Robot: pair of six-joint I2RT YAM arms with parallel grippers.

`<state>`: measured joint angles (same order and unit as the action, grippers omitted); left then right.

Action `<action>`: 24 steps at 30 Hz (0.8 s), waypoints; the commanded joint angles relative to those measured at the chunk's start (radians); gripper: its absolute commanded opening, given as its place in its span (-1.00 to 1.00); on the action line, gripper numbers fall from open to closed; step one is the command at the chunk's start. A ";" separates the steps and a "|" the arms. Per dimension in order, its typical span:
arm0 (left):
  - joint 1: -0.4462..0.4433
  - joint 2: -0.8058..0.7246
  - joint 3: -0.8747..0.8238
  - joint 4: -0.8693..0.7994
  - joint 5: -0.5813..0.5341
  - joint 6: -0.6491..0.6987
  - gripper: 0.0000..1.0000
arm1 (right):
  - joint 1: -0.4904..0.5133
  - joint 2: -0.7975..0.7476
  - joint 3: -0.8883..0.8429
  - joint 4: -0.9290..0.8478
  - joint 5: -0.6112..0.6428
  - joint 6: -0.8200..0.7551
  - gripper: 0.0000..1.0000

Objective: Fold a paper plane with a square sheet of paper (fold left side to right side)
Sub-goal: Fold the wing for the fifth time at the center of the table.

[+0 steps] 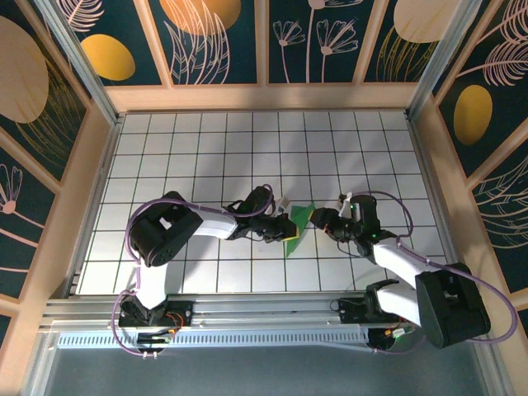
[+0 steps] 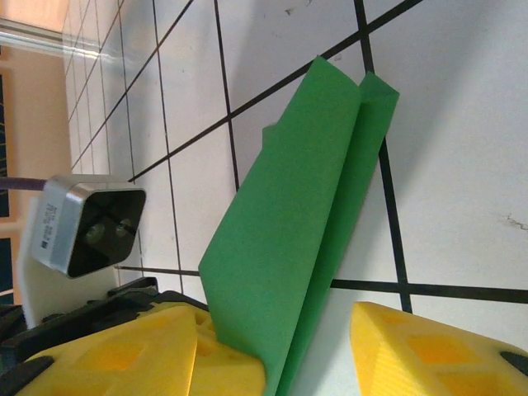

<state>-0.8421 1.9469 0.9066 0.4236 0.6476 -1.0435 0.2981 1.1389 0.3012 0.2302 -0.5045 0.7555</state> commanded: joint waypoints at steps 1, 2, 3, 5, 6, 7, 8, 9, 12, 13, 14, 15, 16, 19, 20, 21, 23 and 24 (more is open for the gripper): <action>0.009 0.027 -0.017 0.096 0.037 -0.048 -1.00 | 0.022 0.029 -0.013 0.076 0.033 0.038 0.04; 0.009 0.029 -0.019 0.103 0.038 -0.052 -1.00 | 0.024 0.038 -0.013 0.086 0.035 0.043 0.03; 0.011 0.033 -0.019 0.105 0.039 -0.054 -1.00 | 0.030 0.047 -0.010 0.097 0.038 0.050 0.03; 0.011 0.038 -0.022 0.119 0.046 -0.062 -1.00 | 0.040 0.064 -0.009 0.117 0.044 0.061 0.02; 0.011 0.042 -0.023 0.121 0.047 -0.066 -1.00 | 0.047 0.073 -0.005 0.123 0.047 0.063 0.01; 0.011 0.044 -0.024 0.130 0.050 -0.072 -1.00 | 0.050 0.081 -0.002 0.125 0.050 0.065 0.00; 0.012 0.045 -0.025 0.133 0.050 -0.075 -1.00 | 0.054 0.089 0.002 0.127 0.053 0.065 -0.01; 0.012 0.049 -0.027 0.141 0.053 -0.081 -1.00 | 0.059 0.097 0.005 0.131 0.056 0.067 -0.01; 0.013 0.053 -0.030 0.161 0.056 -0.096 -1.00 | 0.067 0.121 0.013 0.135 0.066 0.075 -0.02; 0.014 0.055 -0.032 0.165 0.057 -0.099 -1.00 | 0.070 0.130 0.016 0.132 0.070 0.076 -0.04; 0.014 0.058 -0.031 0.168 0.057 -0.103 -1.00 | 0.073 0.136 0.020 0.132 0.073 0.076 -0.04; 0.014 0.059 -0.032 0.175 0.059 -0.106 -1.00 | 0.075 0.144 0.023 0.133 0.077 0.078 -0.04; 0.014 0.060 -0.036 0.184 0.060 -0.111 -1.00 | 0.079 0.151 0.026 0.136 0.079 0.079 -0.05; 0.016 0.062 -0.042 0.199 0.062 -0.120 -1.00 | 0.086 0.167 0.031 0.147 0.083 0.085 -0.06; 0.017 0.062 -0.042 0.200 0.062 -0.121 -1.00 | 0.087 0.172 0.032 0.149 0.084 0.085 -0.06; 0.017 0.062 -0.044 0.207 0.064 -0.124 -1.00 | 0.089 0.175 0.034 0.152 0.086 0.087 -0.06; 0.019 0.061 -0.048 0.217 0.065 -0.131 -1.00 | 0.090 0.183 0.035 0.159 0.086 0.087 -0.07; 0.020 0.062 -0.050 0.223 0.066 -0.134 -1.00 | 0.092 0.186 0.037 0.161 0.086 0.087 -0.07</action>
<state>-0.8330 1.9926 0.8692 0.5915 0.6941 -1.1584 0.3786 1.3125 0.3077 0.3538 -0.4416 0.8295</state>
